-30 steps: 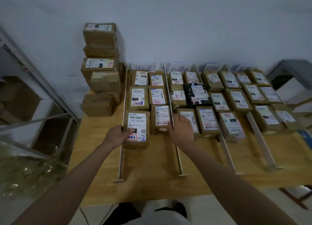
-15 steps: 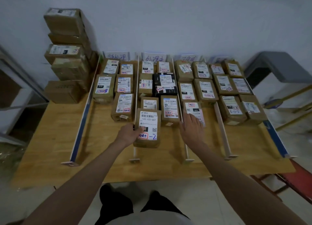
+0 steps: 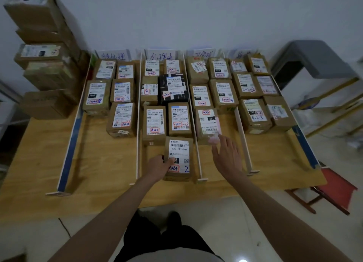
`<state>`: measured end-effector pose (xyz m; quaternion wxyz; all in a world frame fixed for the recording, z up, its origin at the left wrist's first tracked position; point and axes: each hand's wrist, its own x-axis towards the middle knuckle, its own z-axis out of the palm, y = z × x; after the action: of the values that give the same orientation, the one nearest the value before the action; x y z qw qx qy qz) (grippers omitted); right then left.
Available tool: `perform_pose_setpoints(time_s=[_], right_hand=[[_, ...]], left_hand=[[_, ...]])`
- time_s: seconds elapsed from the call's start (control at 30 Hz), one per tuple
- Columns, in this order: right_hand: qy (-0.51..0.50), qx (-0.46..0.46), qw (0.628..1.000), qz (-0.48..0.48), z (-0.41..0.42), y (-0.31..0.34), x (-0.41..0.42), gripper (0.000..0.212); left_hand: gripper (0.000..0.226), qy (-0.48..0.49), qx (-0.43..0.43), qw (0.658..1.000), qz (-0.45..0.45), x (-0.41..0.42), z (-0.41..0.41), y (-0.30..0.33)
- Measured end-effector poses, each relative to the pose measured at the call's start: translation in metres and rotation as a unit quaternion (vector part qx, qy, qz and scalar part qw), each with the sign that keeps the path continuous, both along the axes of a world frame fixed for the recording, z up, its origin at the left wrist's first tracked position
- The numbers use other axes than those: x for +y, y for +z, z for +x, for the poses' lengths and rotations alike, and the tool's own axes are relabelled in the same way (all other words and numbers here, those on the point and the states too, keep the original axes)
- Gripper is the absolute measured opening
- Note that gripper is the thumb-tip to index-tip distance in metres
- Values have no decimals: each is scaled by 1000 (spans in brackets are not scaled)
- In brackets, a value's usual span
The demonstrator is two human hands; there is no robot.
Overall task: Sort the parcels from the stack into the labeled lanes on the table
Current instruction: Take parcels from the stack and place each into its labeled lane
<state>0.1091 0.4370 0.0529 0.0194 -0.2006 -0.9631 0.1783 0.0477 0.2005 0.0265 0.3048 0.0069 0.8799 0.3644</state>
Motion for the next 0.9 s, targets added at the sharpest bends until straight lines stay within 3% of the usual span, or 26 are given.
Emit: perform_pose_setpoints(time_s=[0.23,0.6,0.7,0.77,0.83,0.9], right_hand=[[-6,-40,999,4,4,-12,9,46],[-16,-29,999,4,-9,-8,15,45],[-15,-31,999,2,-13,-8,18,46],[-19,-32,999,-1,-15,-9,18,46],[-23,-33,999,-2,-18,-10,16,46],[-24,-35,999,-2,-20,-11,14,47]], left_hand=[[28,33,-20,999,-25,20,-4,-26],[41,33,-16,999,-34,39,-20,-43],[52,24,51,998,-19,35,-15,-39],[60,-15,152,988,-21,25,-5,-36],[61,-98,253,962,-41,13,3,-37],[67,-192,290,933,-88,5,7,-41]])
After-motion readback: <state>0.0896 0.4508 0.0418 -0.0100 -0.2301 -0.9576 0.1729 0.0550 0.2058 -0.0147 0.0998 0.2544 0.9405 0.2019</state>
